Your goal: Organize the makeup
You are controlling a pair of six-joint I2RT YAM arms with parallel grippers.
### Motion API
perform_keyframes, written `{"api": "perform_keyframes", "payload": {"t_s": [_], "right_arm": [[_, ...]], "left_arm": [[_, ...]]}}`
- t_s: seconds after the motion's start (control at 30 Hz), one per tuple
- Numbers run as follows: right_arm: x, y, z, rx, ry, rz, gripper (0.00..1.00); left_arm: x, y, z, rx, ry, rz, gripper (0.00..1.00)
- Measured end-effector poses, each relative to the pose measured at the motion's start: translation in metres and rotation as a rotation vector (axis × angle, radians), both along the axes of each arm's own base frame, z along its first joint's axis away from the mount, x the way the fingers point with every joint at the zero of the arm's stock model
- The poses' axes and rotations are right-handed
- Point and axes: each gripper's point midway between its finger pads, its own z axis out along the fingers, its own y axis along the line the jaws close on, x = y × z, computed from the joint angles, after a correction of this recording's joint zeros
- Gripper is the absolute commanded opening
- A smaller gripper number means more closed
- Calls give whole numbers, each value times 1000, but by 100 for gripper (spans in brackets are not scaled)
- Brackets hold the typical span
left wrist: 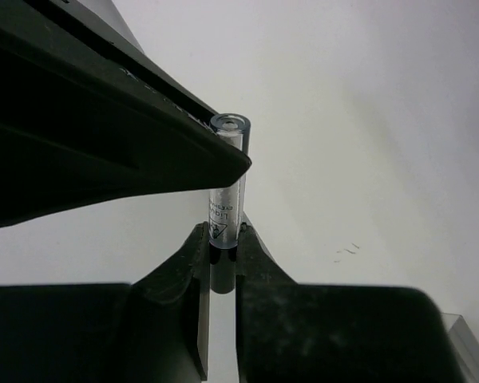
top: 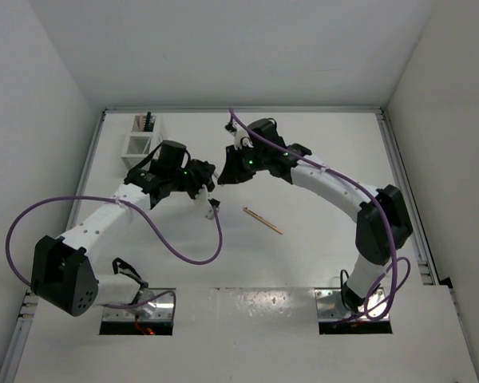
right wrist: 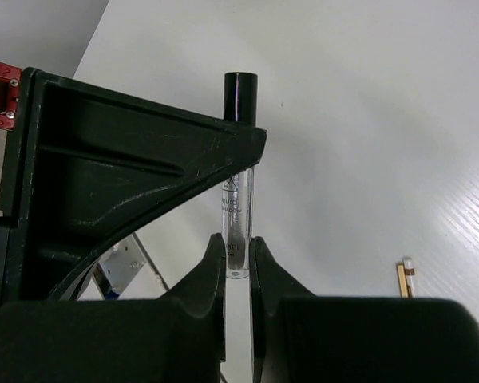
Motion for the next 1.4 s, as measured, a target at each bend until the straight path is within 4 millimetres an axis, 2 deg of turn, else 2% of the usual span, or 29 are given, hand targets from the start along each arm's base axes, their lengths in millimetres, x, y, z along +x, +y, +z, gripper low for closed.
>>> {"api": "perform_keyframes", "payload": {"t_s": [0.03,0.07,0.1,0.13,0.2,0.23,0.27,0.3,0.4,0.5,0.63,0.7,0.77,0.83,0.9,1.0,1.13,1.27,1.4], "right_arm": [[0,0,0,1,1,0,0],[0,0,0,1,0,0,4],[0,0,0,2,-1,0,15],[0,0,0,3,3,-2,39],[1,1,2,13,6,-8,63],[4,1,3,21,0,-10,85],[4,2,4,27,-2,-11,97],[6,-1,3,19,-9,-15,100],[16,-15,-2,15,-1,-54,100],[34,-41,-1,3,-7,-131,100],[60,-96,11,-12,-42,-287,100],[70,-125,18,-27,-71,-371,100],[79,-157,26,-42,-108,-452,100],[86,-180,31,-64,-141,-510,100],[92,-192,30,-87,-158,-535,100],[99,-199,15,-133,-141,-536,100],[120,-196,-8,-169,-94,-518,100],[134,-193,-29,-192,-50,-499,100],[147,-192,-32,-204,-47,-489,100]], "left_arm": [[0,0,0,0,1,2,0],[0,0,0,-2,1,3,0],[0,0,0,-3,3,6,0],[0,0,0,-6,7,9,0],[0,0,0,-22,25,24,0],[-1,0,-1,-36,42,37,0],[-1,0,-1,-47,55,48,0],[-1,1,-1,-57,69,68,0],[2,6,-1,-94,108,120,0],[4,14,-5,-135,166,187,0],[23,35,-12,-221,292,344,0],[42,49,-16,-282,376,441,0],[73,67,-13,-380,466,555,0],[115,93,-3,-503,523,668,0],[146,117,5,-611,574,736,0],[192,156,16,-778,625,804,0],[220,194,5,-925,670,886,0],[239,208,-15,-1011,706,929,0],[246,214,-31,-1055,748,952,0]]}}
